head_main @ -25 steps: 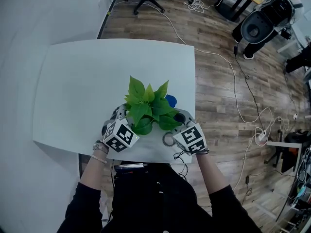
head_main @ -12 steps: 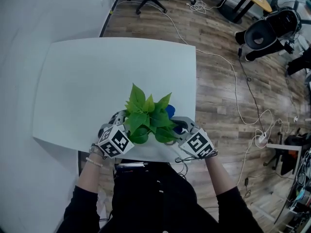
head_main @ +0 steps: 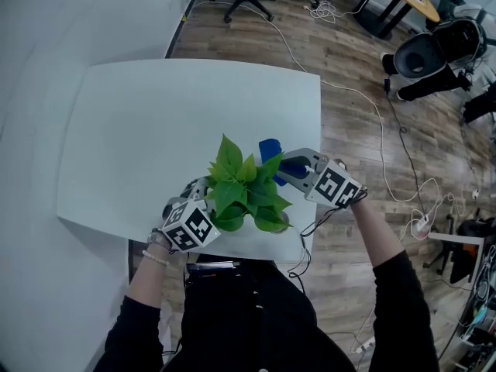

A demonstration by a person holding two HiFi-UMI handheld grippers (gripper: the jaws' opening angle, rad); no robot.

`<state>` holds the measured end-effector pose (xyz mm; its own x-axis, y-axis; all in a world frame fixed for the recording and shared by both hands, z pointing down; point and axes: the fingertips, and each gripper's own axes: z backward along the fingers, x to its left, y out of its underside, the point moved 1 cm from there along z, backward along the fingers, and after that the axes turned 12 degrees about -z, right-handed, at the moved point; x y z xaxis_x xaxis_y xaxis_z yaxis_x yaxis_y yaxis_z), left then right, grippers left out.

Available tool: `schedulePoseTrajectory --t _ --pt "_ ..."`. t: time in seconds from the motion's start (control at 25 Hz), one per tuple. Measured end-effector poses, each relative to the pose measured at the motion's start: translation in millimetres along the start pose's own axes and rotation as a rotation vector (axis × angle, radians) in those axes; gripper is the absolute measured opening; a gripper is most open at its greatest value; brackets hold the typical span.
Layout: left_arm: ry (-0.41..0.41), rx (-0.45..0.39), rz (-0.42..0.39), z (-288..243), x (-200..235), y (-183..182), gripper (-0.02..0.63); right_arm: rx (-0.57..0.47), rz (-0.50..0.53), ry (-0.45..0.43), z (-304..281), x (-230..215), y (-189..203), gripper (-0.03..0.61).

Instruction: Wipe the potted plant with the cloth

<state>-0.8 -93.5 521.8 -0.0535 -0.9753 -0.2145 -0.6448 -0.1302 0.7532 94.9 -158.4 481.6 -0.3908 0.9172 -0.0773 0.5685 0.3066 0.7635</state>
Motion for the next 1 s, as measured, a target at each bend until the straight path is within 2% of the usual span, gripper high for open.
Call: schedulePoseTrajectory --t 0.24,0.44,0.56,1.0 --pt "0.003 -0.004 0.020 -1.7 -5.8 0.3 0.376 0.085 0.130 -0.127 -22.0 12.3 -11.3 0.075" --pt "-0.005 -0.007 0.040 1.2 4.0 -1.5 0.374 0.066 0.063 -0.130 -19.8 16.5 -11.0 0.075" --pt "-0.013 -0.012 0.060 0.6 3.4 -2.1 0.371 0.037 -0.006 -0.103 -12.8 27.2 -0.5 0.075" --pt "-0.046 -0.005 0.091 -0.4 -2.1 3.5 0.369 -0.082 -0.207 0.113 -6.0 82.9 29.2 0.075"
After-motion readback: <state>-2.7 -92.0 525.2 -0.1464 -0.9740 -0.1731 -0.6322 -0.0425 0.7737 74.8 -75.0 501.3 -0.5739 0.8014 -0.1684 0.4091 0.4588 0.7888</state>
